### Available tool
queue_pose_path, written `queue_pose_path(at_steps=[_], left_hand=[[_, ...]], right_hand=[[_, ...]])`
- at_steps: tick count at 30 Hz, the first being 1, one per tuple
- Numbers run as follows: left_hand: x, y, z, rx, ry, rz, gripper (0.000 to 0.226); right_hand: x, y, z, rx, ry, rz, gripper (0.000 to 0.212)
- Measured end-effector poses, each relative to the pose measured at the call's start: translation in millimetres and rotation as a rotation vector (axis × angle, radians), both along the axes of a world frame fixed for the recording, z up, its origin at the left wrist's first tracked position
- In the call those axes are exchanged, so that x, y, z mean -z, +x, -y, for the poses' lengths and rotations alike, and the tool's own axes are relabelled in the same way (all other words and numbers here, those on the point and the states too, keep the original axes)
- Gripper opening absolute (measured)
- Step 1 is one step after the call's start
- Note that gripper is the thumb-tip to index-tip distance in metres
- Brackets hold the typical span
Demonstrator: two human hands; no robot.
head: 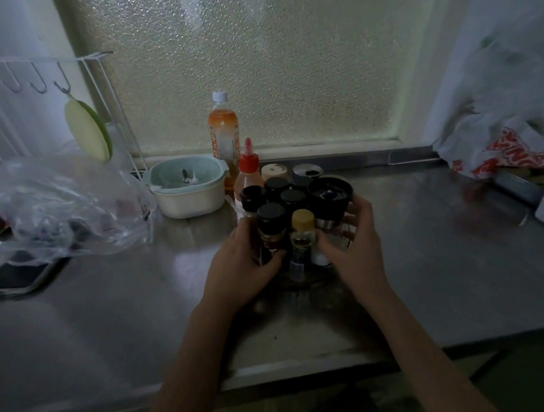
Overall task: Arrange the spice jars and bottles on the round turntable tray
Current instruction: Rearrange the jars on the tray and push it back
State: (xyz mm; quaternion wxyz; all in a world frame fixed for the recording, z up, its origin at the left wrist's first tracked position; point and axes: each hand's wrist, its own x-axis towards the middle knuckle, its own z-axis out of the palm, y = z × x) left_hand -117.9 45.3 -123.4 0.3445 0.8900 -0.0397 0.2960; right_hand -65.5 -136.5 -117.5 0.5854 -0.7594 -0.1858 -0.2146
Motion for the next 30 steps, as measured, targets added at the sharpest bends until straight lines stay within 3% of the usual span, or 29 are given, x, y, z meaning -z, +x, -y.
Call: queue_pose_path(at_steps=[7,13,15,18,22,27,30], left_hand=[[4,-1,-7,0.033,-0.17,0.06,0.064],[3,-2,-5,0.149,-0.368,0.087,0.049],[2,-1,-5,0.084,-0.426,0.175,0.036],[4,4,-12,-0.066,-0.478,0.24,0.035],[7,4,-15,-0.074,-0.41,0.075,0.043],[7,-1,-11,-0.06,-0.046,-0.036,0.066],[5,-2,-8,-0.084,-0.072,-0.06,0.058]], right_hand=[[13,10,7,0.006,0.0,-0.098,0.065],[24,18,19,0.109,0.07,-0.166,0.035],[25,18,20,0.092,0.086,-0.174,0.023],[26,15,18,0.099,0.046,-0.154,0.026],[26,15,16,0.076,0.05,-0.174,0.03],[22,19,16,0.053,-0.023,-0.211,0.036],[13,35,22,0.02,-0.197,-0.245,0.035]])
